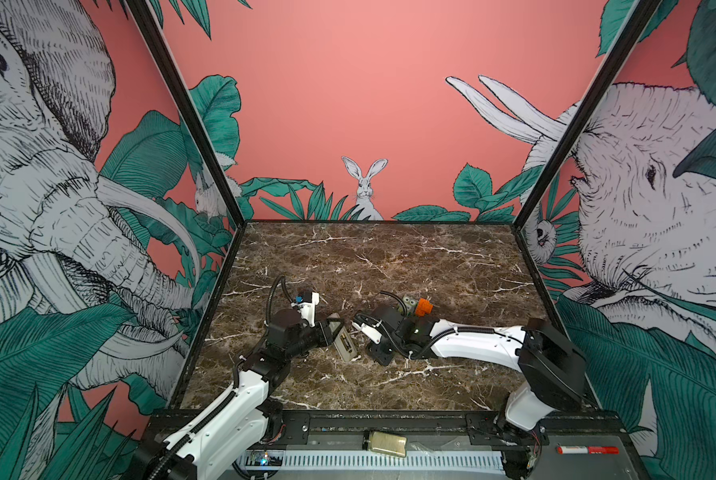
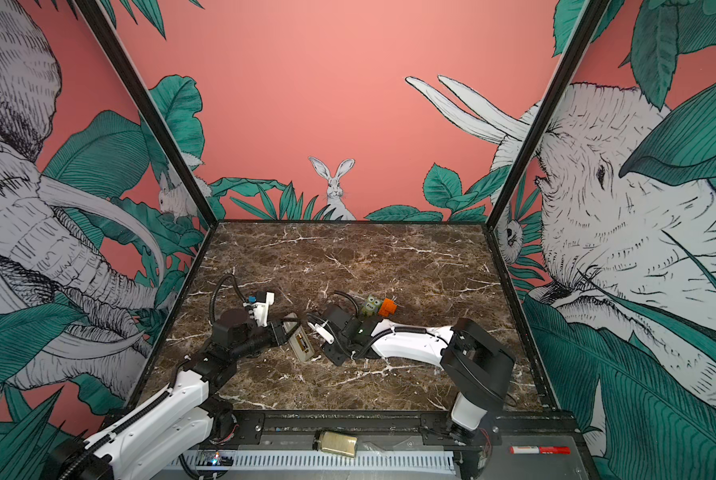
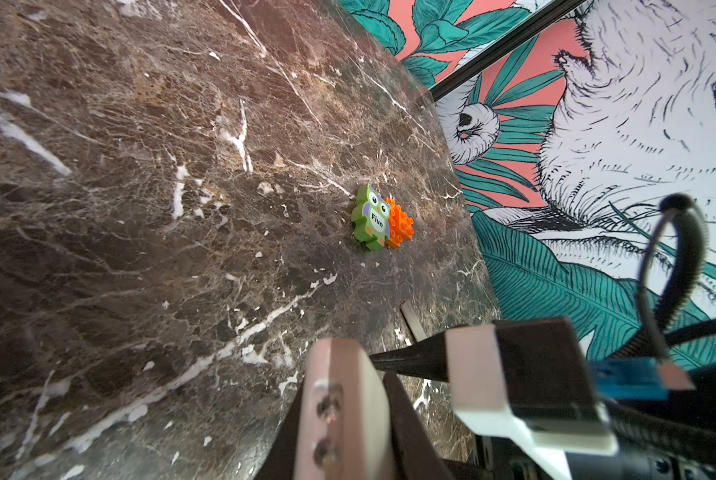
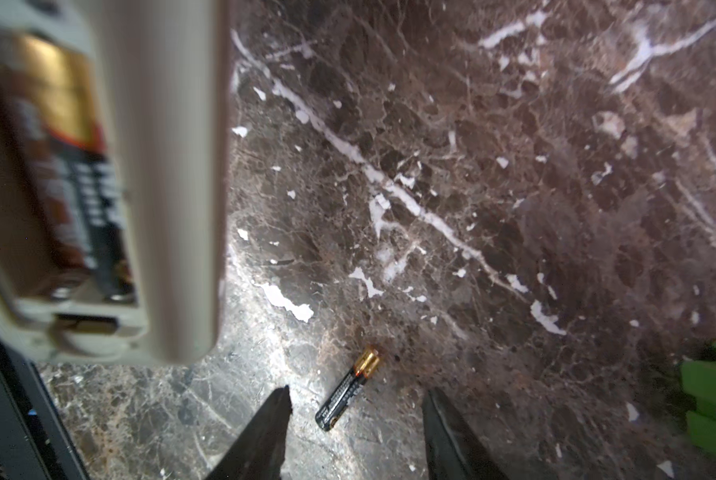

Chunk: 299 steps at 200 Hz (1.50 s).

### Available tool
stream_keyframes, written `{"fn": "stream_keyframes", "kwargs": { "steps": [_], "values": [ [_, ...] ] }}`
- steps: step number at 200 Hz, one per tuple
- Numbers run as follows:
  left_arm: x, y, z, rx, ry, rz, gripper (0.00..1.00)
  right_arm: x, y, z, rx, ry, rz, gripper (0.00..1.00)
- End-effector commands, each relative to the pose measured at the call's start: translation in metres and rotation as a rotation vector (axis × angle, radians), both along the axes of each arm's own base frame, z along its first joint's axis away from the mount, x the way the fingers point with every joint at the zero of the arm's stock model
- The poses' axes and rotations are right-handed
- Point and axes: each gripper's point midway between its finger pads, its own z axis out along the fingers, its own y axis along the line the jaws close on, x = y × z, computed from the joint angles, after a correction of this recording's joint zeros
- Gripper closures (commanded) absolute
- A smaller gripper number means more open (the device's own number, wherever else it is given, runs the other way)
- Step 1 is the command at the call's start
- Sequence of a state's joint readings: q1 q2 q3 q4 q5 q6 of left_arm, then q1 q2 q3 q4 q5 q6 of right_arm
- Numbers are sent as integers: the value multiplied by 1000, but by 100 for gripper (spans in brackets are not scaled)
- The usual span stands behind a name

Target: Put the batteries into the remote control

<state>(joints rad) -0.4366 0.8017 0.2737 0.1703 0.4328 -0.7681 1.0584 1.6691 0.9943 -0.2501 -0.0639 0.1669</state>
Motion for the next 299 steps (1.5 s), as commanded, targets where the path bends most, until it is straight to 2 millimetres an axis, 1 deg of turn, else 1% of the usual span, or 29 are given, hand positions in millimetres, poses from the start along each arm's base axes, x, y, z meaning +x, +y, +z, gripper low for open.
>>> {"fn": "stream_keyframes", "kwargs": {
  "steps": [1, 30, 74, 103, 119, 145, 191, 232, 245, 267, 285, 299],
  "values": [
    [0, 2, 1, -11, -9, 10, 100, 2, 6, 2, 13, 24, -46, 50],
    [-1, 3, 2, -16, -8, 14, 100, 2, 6, -10, -21, 42, -49, 52],
    [-2, 3, 3, -17, -4, 15, 100, 0, 9, -19, -38, 59, -37, 56],
    [0, 3, 3, -14, -3, 13, 100, -4, 5, -29, -71, 74, -34, 58],
    [0, 2, 2, -15, 1, 12, 100, -4, 4, -31, -80, 72, -33, 60],
    [1, 1, 1, -16, 6, 12, 100, -6, 3, -32, -87, 72, -23, 64],
    [3, 0, 4, -20, 1, 8, 100, -10, -4, -44, -140, 81, 13, 80],
    [1, 1, 1, -17, 4, 6, 100, -13, -14, -51, -196, 81, 42, 82],
    [1, 0, 1, -18, 5, 6, 100, -15, -16, -50, -203, 78, 75, 85],
    [0, 1, 0, -16, 7, 4, 100, -24, -19, -46, -202, 63, 179, 94],
    [0, 1, 1, -18, 4, 3, 100, -36, -32, -42, -225, 41, 310, 95],
    [0, 1, 1, -18, 2, 6, 100, -43, -37, -38, -220, 26, 385, 95]
  ]
}}
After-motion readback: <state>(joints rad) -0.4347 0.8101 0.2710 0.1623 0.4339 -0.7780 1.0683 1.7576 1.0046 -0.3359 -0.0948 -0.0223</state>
